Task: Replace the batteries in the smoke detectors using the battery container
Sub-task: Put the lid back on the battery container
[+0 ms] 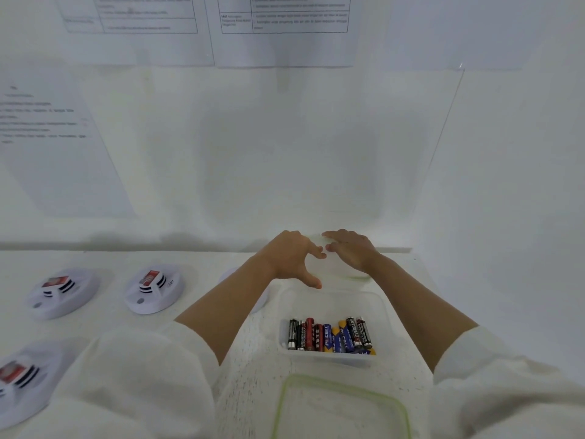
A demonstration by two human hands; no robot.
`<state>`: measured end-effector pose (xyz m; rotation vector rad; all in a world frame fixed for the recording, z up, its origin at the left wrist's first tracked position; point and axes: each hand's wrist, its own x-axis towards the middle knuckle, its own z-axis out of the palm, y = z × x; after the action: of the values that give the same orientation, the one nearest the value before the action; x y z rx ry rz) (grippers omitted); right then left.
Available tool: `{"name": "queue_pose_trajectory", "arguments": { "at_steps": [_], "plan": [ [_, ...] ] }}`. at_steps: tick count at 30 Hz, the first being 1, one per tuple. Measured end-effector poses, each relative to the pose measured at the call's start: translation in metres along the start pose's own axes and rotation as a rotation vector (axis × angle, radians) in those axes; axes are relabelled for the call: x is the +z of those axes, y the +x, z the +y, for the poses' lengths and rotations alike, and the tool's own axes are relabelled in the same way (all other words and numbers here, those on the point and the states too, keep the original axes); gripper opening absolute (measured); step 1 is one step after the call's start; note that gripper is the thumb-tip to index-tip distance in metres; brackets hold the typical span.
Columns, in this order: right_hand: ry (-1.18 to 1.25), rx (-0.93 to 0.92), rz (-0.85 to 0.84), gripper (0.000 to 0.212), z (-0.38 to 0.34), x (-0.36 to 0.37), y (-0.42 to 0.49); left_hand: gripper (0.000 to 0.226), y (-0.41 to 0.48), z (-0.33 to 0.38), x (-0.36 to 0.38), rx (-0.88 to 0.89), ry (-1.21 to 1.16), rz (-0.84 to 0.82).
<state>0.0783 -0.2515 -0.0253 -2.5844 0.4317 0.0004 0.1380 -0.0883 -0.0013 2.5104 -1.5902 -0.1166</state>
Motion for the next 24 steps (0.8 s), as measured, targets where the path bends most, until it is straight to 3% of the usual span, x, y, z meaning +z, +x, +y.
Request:
{"name": "queue_pose_trajectory", "arguments": {
  "at_steps": [8,13,18,24],
  "plan": [
    [-0.086,-0.106,0.0,0.043,0.003,-0.001,-0.009,0.063,-0.005,0.001,0.004,-0.019,-0.071,0.027],
    [-0.03,-0.111,0.073,0.041,0.009,-0.002,-0.031,0.045,-0.014,0.002,0.008,-0.059,-0.337,0.044],
    [0.036,-0.142,0.089,0.04,0.007,-0.006,-0.068,0.039,-0.035,0.015,0.012,-0.014,-0.218,0.21],
    [0.105,-0.165,0.135,0.036,-0.001,-0.004,-0.126,0.032,-0.073,0.032,0.015,0.04,-0.246,0.285]
  ]
}}
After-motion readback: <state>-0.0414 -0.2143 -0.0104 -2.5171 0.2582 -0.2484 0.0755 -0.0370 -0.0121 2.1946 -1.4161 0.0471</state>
